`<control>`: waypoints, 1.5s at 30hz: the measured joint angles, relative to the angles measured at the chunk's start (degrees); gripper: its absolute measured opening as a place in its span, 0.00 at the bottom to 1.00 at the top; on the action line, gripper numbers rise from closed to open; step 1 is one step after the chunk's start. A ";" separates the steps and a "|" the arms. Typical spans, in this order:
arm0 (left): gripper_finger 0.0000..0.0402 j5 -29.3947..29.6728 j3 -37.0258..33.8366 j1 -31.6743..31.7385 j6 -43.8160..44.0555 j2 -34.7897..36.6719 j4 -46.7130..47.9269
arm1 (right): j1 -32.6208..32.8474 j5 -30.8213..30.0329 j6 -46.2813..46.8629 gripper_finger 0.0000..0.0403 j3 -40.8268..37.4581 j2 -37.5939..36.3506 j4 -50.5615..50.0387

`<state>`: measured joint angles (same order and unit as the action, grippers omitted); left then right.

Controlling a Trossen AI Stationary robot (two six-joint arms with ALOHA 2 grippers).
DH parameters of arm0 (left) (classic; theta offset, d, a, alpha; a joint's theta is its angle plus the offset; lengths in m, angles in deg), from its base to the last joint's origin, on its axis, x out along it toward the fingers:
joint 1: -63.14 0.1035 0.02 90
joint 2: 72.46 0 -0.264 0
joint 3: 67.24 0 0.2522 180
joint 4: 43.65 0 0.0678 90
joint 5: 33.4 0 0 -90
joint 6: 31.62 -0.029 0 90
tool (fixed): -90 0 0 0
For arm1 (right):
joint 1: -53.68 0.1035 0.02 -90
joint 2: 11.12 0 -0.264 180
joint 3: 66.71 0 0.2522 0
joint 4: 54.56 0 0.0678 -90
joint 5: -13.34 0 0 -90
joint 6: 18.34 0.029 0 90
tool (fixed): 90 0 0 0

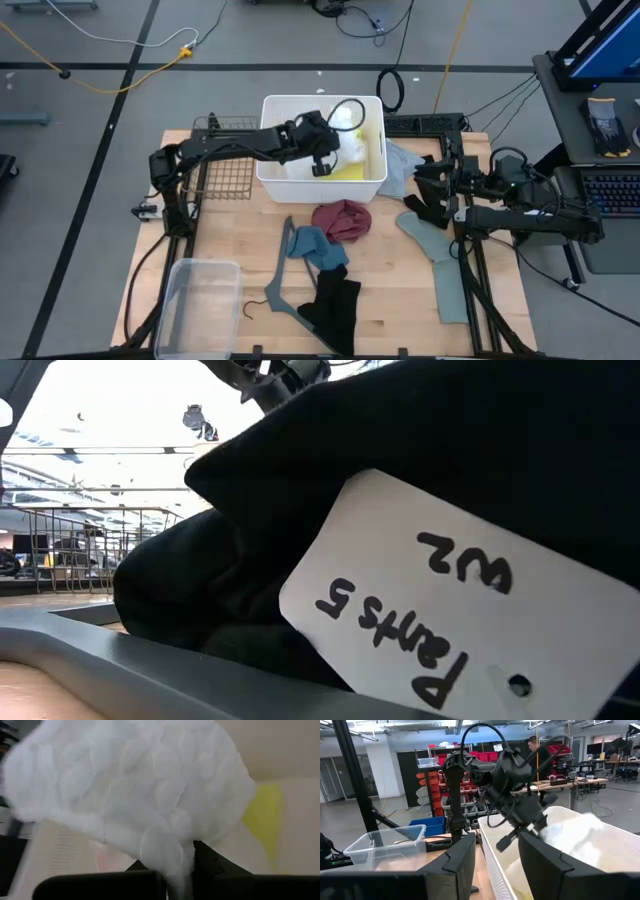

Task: Pick & Place Cloths
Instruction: Put the white shirt into the white bin, then put the blue sock into the transparent bin

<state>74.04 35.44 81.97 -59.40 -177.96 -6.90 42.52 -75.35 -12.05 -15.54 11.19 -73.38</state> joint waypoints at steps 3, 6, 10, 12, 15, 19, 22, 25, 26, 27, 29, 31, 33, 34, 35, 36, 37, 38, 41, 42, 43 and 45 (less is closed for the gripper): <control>0.09 -2.57 0.00 -0.28 1.51 -0.27 1.97 | 0.00 0.01 0.13 0.35 0.00 0.00 -0.02; 0.09 -4.95 0.00 -0.10 3.03 -0.30 2.15 | 0.00 0.01 0.13 0.35 0.00 0.00 -0.04; 0.09 -9.47 0.00 0.82 5.12 -0.30 2.54 | 0.00 0.01 0.15 0.35 0.00 -0.02 -0.04; 0.09 -12.20 0.00 1.52 6.97 -0.30 3.08 | 0.00 0.03 0.15 0.35 0.00 0.00 -0.04; 0.14 -13.98 0.00 2.44 9.44 -0.30 4.21 | 0.00 0.01 0.15 0.35 0.00 -0.01 -0.02; 0.22 -17.34 0.00 3.93 12.20 -0.30 4.51 | 0.00 0.03 0.16 0.35 0.00 0.00 0.00; 0.28 -18.02 0.00 4.50 14.39 -0.30 4.14 | 0.00 0.06 0.64 0.35 0.00 0.00 0.02; 0.34 -18.05 0.00 4.42 14.55 -0.30 4.12 | 0.00 0.19 1.64 0.35 0.00 0.00 0.01; 0.37 -18.05 0.00 4.42 14.34 -0.30 4.10 | 0.00 0.19 1.86 0.35 0.00 0.00 0.00; 0.39 -18.08 0.00 4.40 14.13 -0.30 4.06 | 0.00 0.19 2.00 0.35 0.00 -0.01 0.01; 0.45 -18.07 0.00 4.42 13.91 -0.30 3.95 | 0.00 0.20 2.03 0.35 0.00 -0.01 0.02; 0.51 -18.04 0.00 4.31 13.91 -0.30 3.83 | 0.00 0.21 2.03 0.35 0.00 0.00 0.00; 0.57 -17.63 0.00 4.11 13.51 -0.30 3.33 | 0.00 0.21 2.03 0.35 0.00 0.00 0.02; 0.60 -17.01 0.00 3.95 13.05 -0.20 3.02 | 0.00 0.21 2.03 0.35 -0.01 -0.01 0.02; 0.62 -16.23 -0.02 3.89 12.63 0.23 2.88 | 0.00 0.21 2.03 0.35 -0.01 0.00 0.02; 0.64 -15.57 -0.06 3.77 12.16 0.60 2.44 | 0.01 0.21 2.03 0.35 0.00 -0.02 0.00; 0.66 -15.03 -0.07 3.55 11.70 1.16 1.34 | 0.02 0.21 2.03 0.35 0.00 0.00 0.01; 0.67 -14.52 -0.07 3.49 11.33 1.99 0.54 | 0.02 0.21 2.03 0.35 0.00 -0.01 0.02; 0.70 -14.42 -0.07 3.34 11.55 4.47 -1.90 | 0.02 0.21 2.03 0.35 0.00 0.00 -0.03; 0.70 -14.40 -0.07 3.20 12.21 5.49 -2.08 | 0.02 0.21 2.03 0.35 0.00 0.00 -0.09; 0.70 -14.39 -0.07 2.98 13.03 6.60 -2.22 | 0.02 0.23 2.03 0.35 0.00 -0.02 -0.11; 0.70 -14.38 -0.06 2.14 14.96 9.24 -3.36 | 0.02 0.23 2.03 0.35 0.00 -0.01 -0.13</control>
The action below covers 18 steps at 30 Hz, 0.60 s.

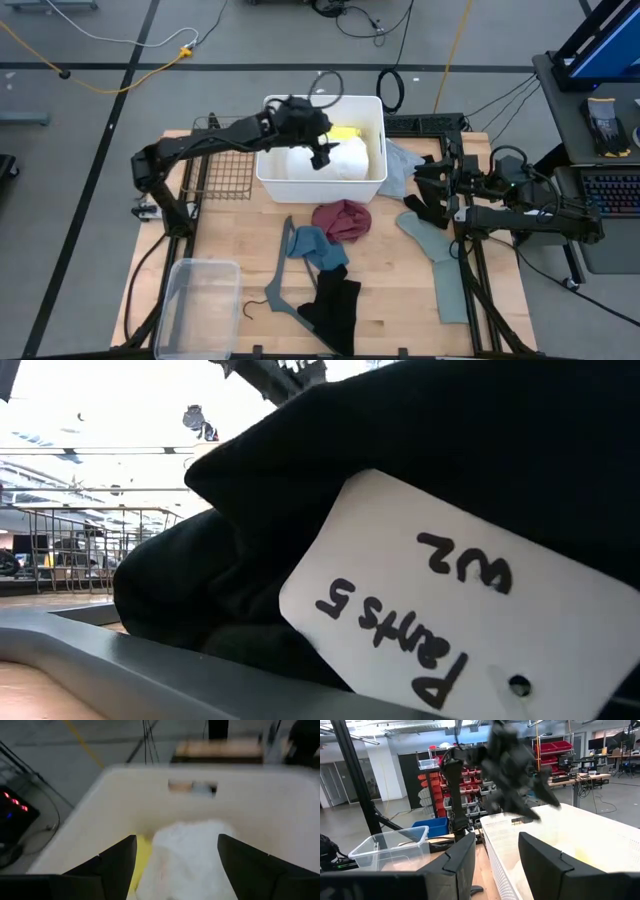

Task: Pick & Place Cloths
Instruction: Put the blue sock into the transparent bin

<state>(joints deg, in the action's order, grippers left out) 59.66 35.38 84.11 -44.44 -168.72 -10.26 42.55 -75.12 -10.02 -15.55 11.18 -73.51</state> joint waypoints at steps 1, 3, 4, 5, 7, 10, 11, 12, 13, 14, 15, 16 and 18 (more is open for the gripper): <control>0.70 -0.04 0.02 -0.50 0.97 1.44 0.04 | 0.00 0.00 0.00 0.35 0.00 0.00 -0.03; 0.70 -0.04 0.03 -1.95 2.97 4.04 0.02 | 0.00 0.00 0.00 0.35 0.00 -0.01 -0.10; 0.70 -0.02 0.06 -2.71 3.76 5.36 0.02 | 0.00 0.00 0.00 0.35 -0.01 -0.01 -0.19; 0.70 0.00 0.06 -3.53 4.63 6.62 0.39 | 0.00 0.00 0.00 0.35 0.00 0.01 -0.22; 0.70 0.00 0.06 -5.65 5.94 8.78 0.39 | 0.00 0.02 -0.02 0.35 -0.01 0.01 -0.20; 0.70 -0.04 0.06 -9.22 7.95 11.81 1.45 | 0.00 0.04 -0.02 0.35 0.00 0.01 -0.22; 0.70 -0.02 0.09 -10.43 8.83 12.51 1.40 | 0.00 0.02 0.00 0.35 0.00 0.01 -0.20; 0.70 -0.02 0.09 -11.70 9.76 13.22 1.89 | 0.00 0.02 0.00 0.35 -0.02 0.01 -0.22; 0.70 -0.02 0.07 -12.95 10.70 13.86 2.81 | 0.00 0.03 -0.01 0.35 -0.02 0.01 -0.22; 0.70 0.00 0.06 -14.30 11.51 14.26 3.20 | 0.00 0.03 0.00 0.35 0.00 0.01 -0.22; 0.69 0.03 0.08 -15.71 12.24 14.56 3.36 | 0.00 0.04 0.00 0.35 0.00 0.01 -0.22; 0.68 0.28 0.09 -17.11 13.15 14.84 4.16 | 0.00 0.04 0.00 0.35 -0.02 0.01 -0.22; 0.64 2.08 0.09 -19.98 15.12 14.89 6.00 | 0.00 0.02 0.00 0.35 -0.02 0.01 -0.22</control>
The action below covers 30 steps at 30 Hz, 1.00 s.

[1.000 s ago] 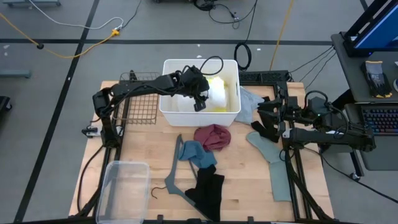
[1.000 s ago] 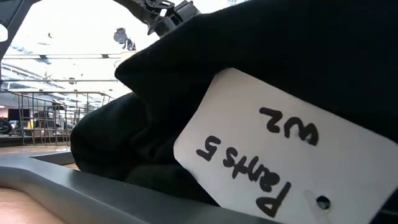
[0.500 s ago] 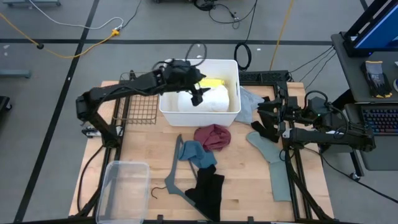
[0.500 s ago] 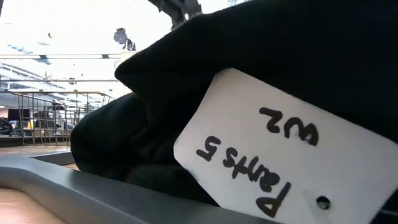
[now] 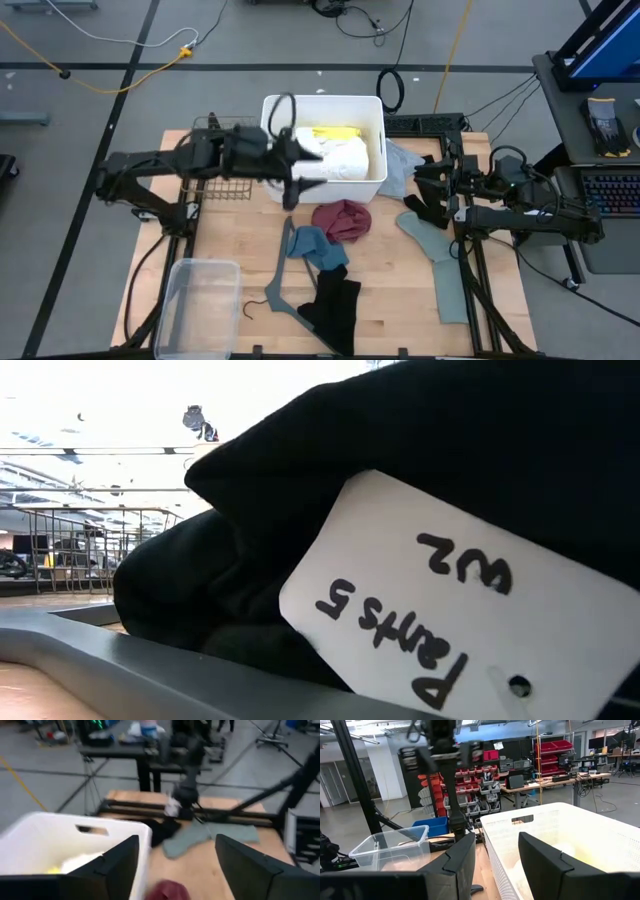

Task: Pick & Place Cloths
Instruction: Put the blue sock into the transparent bin

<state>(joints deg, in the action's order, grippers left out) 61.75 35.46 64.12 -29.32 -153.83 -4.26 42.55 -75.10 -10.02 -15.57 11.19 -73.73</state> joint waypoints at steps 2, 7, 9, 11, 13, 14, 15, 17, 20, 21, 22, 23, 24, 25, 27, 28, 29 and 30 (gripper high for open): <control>0.59 2.35 -0.02 -2.72 1.44 -0.16 2.33 | 0.00 0.02 -0.02 0.35 0.00 0.00 0.00; 0.47 10.15 -0.03 -9.12 4.51 -0.97 6.90 | 0.00 0.01 -0.02 0.35 0.00 0.00 0.00; 0.42 12.33 -0.07 -11.13 6.22 -1.25 7.89 | 0.00 0.02 -0.17 0.35 0.00 0.00 0.00; 0.37 13.93 -0.02 -12.77 7.85 -1.69 7.95 | 0.00 0.00 -0.20 0.35 0.00 0.00 0.02; 0.33 14.91 -0.02 -14.49 9.13 -1.93 8.96 | 0.00 0.02 -0.20 0.35 0.00 0.00 0.01; 0.31 15.29 -0.07 -15.17 9.66 -2.22 9.25 | 0.00 0.02 -0.20 0.35 0.00 0.00 0.02; 0.29 15.91 -0.05 -15.79 10.27 -2.86 8.98 | 0.00 0.01 -0.20 0.35 0.00 0.00 0.01; 0.26 16.67 -0.01 -16.99 11.10 -3.82 9.10 | 0.00 0.02 -0.20 0.35 0.00 0.00 0.00; 0.21 17.09 -0.11 -18.49 12.80 -5.74 9.36 | 0.00 0.01 -0.20 0.35 0.00 -0.02 0.02; 0.19 17.27 -0.09 -18.84 13.33 -6.27 9.47 | 0.00 0.02 -0.22 0.35 0.00 -0.01 0.00; 0.17 17.38 -0.09 -19.26 14.02 -6.88 10.09 | 0.00 0.02 -0.25 0.35 0.00 0.00 0.00; 0.15 17.45 -0.09 -19.57 14.77 -7.58 10.42 | 0.00 0.02 -0.43 0.35 0.00 0.00 0.00; 0.13 17.45 -0.09 -19.82 15.59 -8.37 10.59 | 0.00 0.02 -0.44 0.35 0.00 0.00 0.00; 0.11 17.47 -0.09 -19.95 16.49 -9.12 10.93 | 0.00 0.02 -0.44 0.35 0.00 0.00 0.00; 0.08 17.44 -0.09 -20.47 18.38 -10.51 12.39 | 0.00 0.02 -0.44 0.35 0.00 0.00 0.00; 0.06 17.44 -0.09 -20.67 19.45 -11.30 12.54 | 0.00 0.04 -0.44 0.35 0.00 0.00 0.00; 0.04 17.46 -0.09 -20.71 20.26 -11.97 12.64 | 0.00 0.02 -0.44 0.35 0.00 0.00 0.00; 0.03 17.40 -0.09 -20.83 20.94 -12.75 13.30 | 0.00 0.04 -0.44 0.35 0.00 0.00 0.00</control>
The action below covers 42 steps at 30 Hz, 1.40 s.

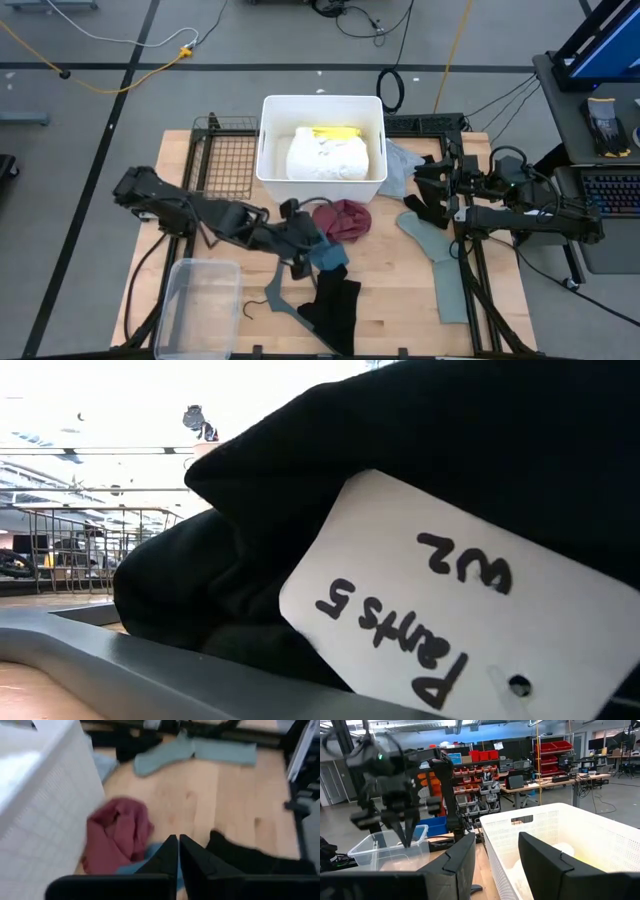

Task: Pick & Place Cloths
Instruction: Put the blue sock into the transparent bin

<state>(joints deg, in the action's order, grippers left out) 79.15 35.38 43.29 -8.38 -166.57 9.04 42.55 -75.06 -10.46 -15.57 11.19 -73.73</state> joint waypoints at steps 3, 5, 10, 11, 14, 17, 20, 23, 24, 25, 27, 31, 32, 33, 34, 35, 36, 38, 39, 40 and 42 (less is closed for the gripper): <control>0.02 -0.08 0.00 -0.27 2.60 -2.25 2.37 | 0.00 0.01 0.00 0.35 0.00 0.00 -0.02; 0.02 -0.89 0.00 -0.25 4.30 -3.49 3.85 | 0.00 0.01 0.00 0.35 0.00 0.00 -0.02; 0.09 -2.10 0.00 -0.21 8.43 -6.61 6.53 | 0.00 0.03 0.00 0.35 0.00 -0.01 -0.04; 0.11 -2.36 0.00 -0.16 8.82 -7.13 6.54 | 0.00 0.03 0.00 0.35 0.00 0.00 -0.04; 0.19 -3.57 0.00 -0.14 9.06 -8.87 6.94 | 0.00 0.03 0.00 0.35 0.00 -0.02 -0.17; 0.27 -4.55 0.00 -0.14 9.26 -10.99 8.01 | 0.00 0.03 0.00 0.35 0.00 -0.01 -0.26; 0.35 -4.69 0.02 -0.17 9.27 -13.01 8.48 | 0.00 0.03 0.00 0.35 0.00 -0.01 -0.49; 0.43 -4.69 0.02 -0.17 9.26 -14.84 8.75 | 0.00 0.05 0.00 0.35 0.00 0.00 -0.83; 0.46 -4.64 0.02 -0.17 9.25 -15.32 8.78 | 0.00 0.05 0.00 0.35 0.00 0.00 -0.87; 0.48 -4.61 0.02 -0.17 9.25 -15.76 8.97 | -0.01 0.07 0.00 0.35 0.00 0.00 -0.85; 0.53 -4.41 0.02 -0.10 9.24 -16.63 9.30 | 0.00 0.15 0.00 0.35 0.00 -0.01 -0.96; 0.60 -2.56 0.04 -0.06 8.75 -18.21 11.50 | 0.00 0.16 0.00 0.35 0.00 -0.02 -1.01; 0.62 -2.50 0.04 -0.06 8.72 -18.50 11.94 | -0.02 0.16 0.00 0.35 0.00 -0.02 -1.04; 0.63 -2.52 0.04 -0.06 8.77 -18.85 12.19 | 0.00 0.16 0.00 0.35 0.00 -0.02 -1.24; 0.65 -2.45 0.04 -0.06 8.75 -19.24 12.27 | 0.00 0.16 0.00 0.35 0.00 -0.02 -1.41; 0.66 -2.01 0.04 -0.06 8.54 -19.38 12.33 | 0.00 0.16 0.00 0.35 0.00 -0.01 -1.50; 0.67 -1.37 0.04 -0.06 8.31 -19.43 12.39 | 0.00 0.18 0.00 0.35 0.00 0.00 -1.69; 0.68 0.55 -0.07 -0.05 7.98 -19.47 11.98 | 0.00 0.17 0.00 0.35 -0.01 -0.02 -2.12; 0.69 1.53 -0.07 0.05 7.97 -19.54 12.05 | 0.00 0.18 0.00 0.35 0.00 -0.02 -2.43; 0.69 2.22 -0.08 0.05 7.92 -19.67 12.51 | 0.00 0.18 0.00 0.35 -0.02 -0.02 -2.77; 0.69 2.44 -0.17 0.12 6.75 -19.75 13.32 | 0.00 0.18 0.00 0.35 -0.02 0.00 -2.95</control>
<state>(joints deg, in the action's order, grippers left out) 81.58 35.21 43.41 -1.63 -186.32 22.36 42.55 -74.88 -10.46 -15.59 11.19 -76.68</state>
